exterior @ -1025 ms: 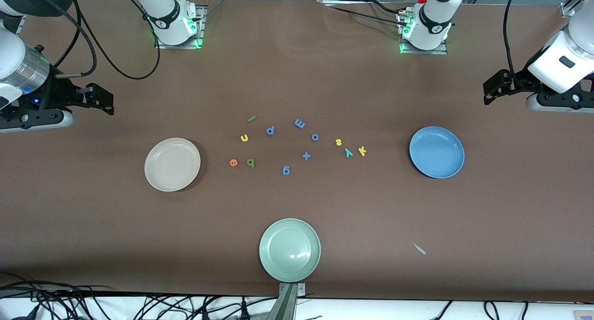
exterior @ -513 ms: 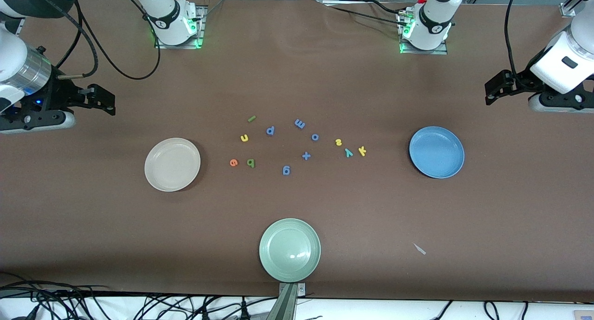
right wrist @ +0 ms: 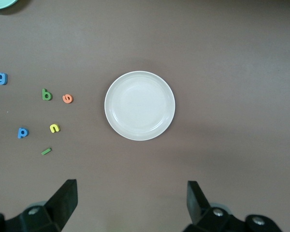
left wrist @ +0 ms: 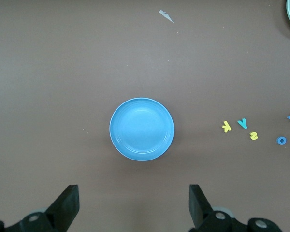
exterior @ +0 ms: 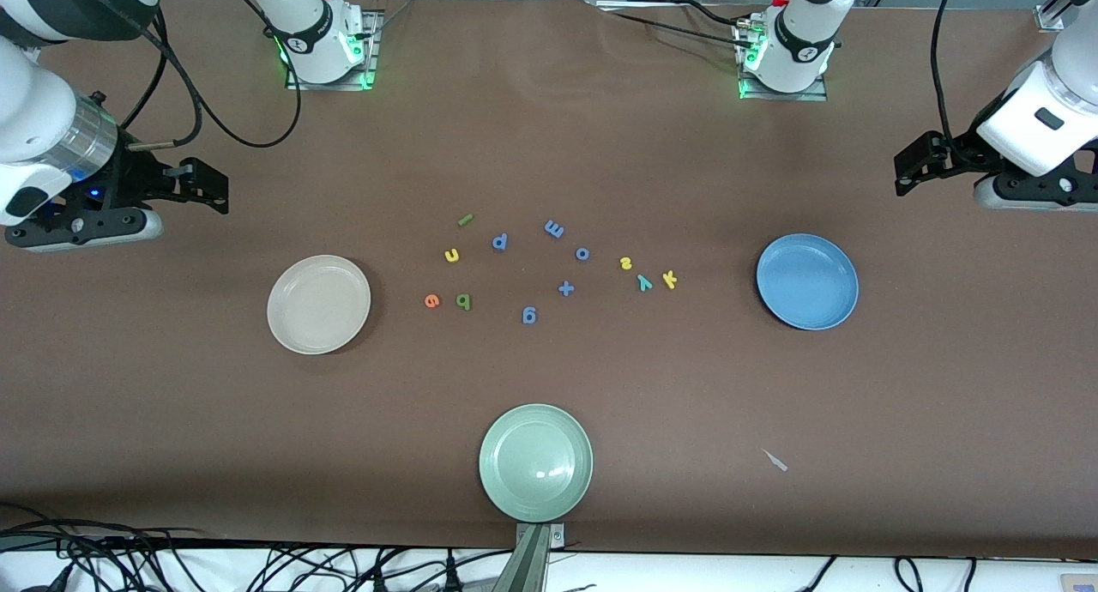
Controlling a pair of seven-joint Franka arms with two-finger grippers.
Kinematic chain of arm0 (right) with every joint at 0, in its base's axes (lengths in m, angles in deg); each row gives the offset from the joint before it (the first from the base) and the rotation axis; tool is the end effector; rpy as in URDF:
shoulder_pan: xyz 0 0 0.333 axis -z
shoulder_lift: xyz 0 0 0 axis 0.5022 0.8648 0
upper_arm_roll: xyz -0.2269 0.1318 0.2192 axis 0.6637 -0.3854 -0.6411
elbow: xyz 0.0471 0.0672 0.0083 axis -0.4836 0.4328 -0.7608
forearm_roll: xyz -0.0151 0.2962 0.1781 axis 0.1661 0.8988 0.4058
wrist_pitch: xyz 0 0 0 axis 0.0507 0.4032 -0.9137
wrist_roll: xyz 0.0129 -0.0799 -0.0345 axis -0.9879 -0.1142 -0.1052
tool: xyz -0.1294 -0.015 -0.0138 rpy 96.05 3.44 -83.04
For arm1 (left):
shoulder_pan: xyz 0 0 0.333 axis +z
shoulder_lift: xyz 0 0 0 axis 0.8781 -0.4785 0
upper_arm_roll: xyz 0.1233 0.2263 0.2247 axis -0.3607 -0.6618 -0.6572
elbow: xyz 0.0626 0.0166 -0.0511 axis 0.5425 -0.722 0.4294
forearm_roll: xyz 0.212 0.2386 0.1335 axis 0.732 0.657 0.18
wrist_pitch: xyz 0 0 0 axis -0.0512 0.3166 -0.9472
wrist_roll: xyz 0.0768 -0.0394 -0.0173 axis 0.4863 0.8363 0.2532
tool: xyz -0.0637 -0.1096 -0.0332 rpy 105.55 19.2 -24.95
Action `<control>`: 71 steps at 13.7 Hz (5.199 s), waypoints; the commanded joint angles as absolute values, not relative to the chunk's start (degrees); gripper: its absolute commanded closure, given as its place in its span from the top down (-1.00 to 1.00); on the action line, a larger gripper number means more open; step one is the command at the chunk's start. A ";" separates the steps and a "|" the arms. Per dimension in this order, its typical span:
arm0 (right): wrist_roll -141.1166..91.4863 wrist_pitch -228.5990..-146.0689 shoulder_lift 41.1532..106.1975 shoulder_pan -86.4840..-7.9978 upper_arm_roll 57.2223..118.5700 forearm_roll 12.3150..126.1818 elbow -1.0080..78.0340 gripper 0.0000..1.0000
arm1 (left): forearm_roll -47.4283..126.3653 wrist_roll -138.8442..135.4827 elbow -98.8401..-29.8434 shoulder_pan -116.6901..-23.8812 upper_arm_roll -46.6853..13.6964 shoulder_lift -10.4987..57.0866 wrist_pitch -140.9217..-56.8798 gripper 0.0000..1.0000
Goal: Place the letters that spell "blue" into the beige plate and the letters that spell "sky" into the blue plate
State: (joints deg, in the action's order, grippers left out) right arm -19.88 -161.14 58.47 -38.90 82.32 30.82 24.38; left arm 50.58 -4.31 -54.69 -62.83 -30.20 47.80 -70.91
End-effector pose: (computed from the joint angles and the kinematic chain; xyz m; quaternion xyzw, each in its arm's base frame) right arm 0.5441 0.0815 0.5878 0.9963 0.0784 -0.0321 0.0154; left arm 0.5075 -0.0476 0.6158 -0.9995 0.0185 0.0166 0.0191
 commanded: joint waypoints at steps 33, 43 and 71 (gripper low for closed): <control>-19.96 -160.22 55.05 -41.04 85.00 32.14 26.68 1.00 | 50.13 -4.79 -53.84 -63.17 -30.16 47.42 -71.21 1.00; -20.05 -160.22 54.96 -41.04 85.00 32.14 26.85 1.00 | 50.04 -4.79 -53.84 -62.82 -30.16 47.42 -71.21 1.00; -18.99 -161.53 57.32 -41.30 84.38 35.92 26.94 1.00 | 50.05 -4.88 -53.75 -63.87 -30.07 45.50 -71.03 1.00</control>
